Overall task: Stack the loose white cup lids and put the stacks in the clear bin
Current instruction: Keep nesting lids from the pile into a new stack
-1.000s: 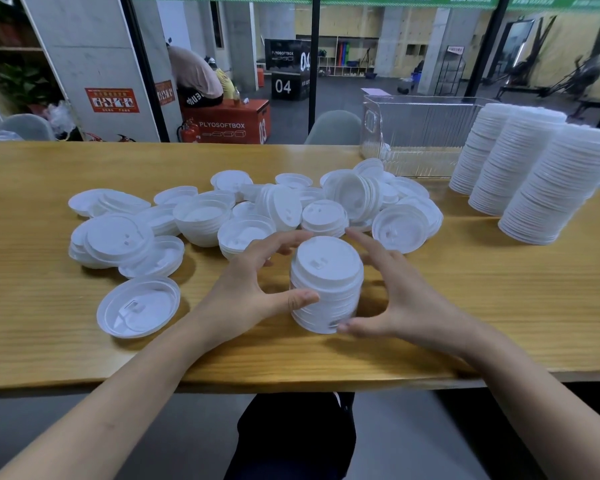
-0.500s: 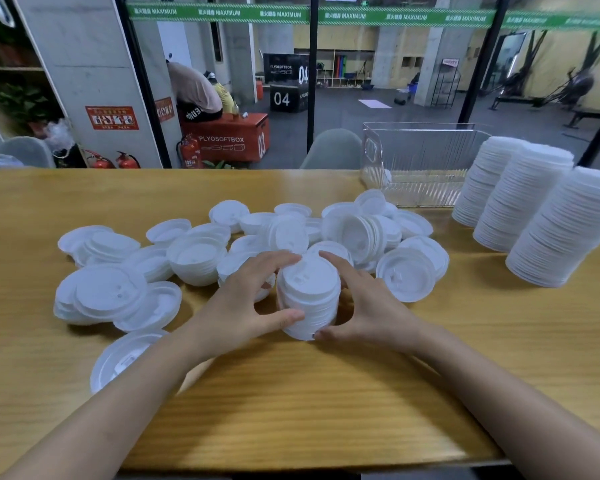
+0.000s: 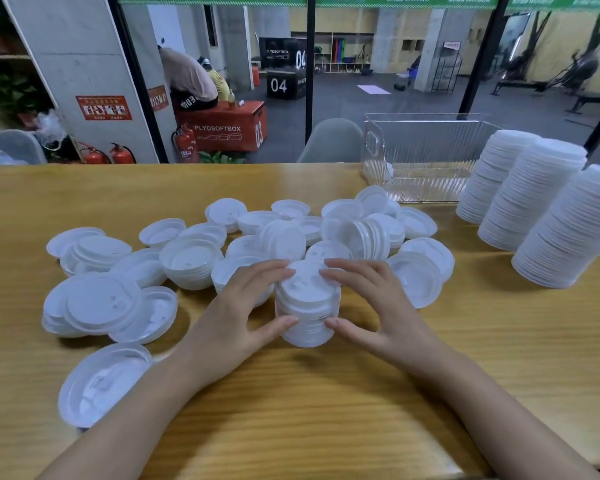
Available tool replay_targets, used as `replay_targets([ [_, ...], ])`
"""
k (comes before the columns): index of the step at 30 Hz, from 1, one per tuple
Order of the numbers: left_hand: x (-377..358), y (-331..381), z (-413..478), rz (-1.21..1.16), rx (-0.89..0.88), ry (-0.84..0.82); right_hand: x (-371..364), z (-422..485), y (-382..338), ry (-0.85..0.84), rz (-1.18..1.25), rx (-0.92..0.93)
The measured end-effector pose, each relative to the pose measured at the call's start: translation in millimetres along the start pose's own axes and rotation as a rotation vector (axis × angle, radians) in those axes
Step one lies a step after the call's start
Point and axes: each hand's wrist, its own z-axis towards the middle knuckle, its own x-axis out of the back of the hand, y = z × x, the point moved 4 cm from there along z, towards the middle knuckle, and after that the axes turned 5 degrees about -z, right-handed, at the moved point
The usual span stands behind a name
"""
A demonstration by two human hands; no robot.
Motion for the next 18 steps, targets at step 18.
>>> replay_targets([
  [18, -2, 3, -2, -0.077, -0.003, -0.021, 31, -15, 49, 0.108, -0.68, -0.41],
])
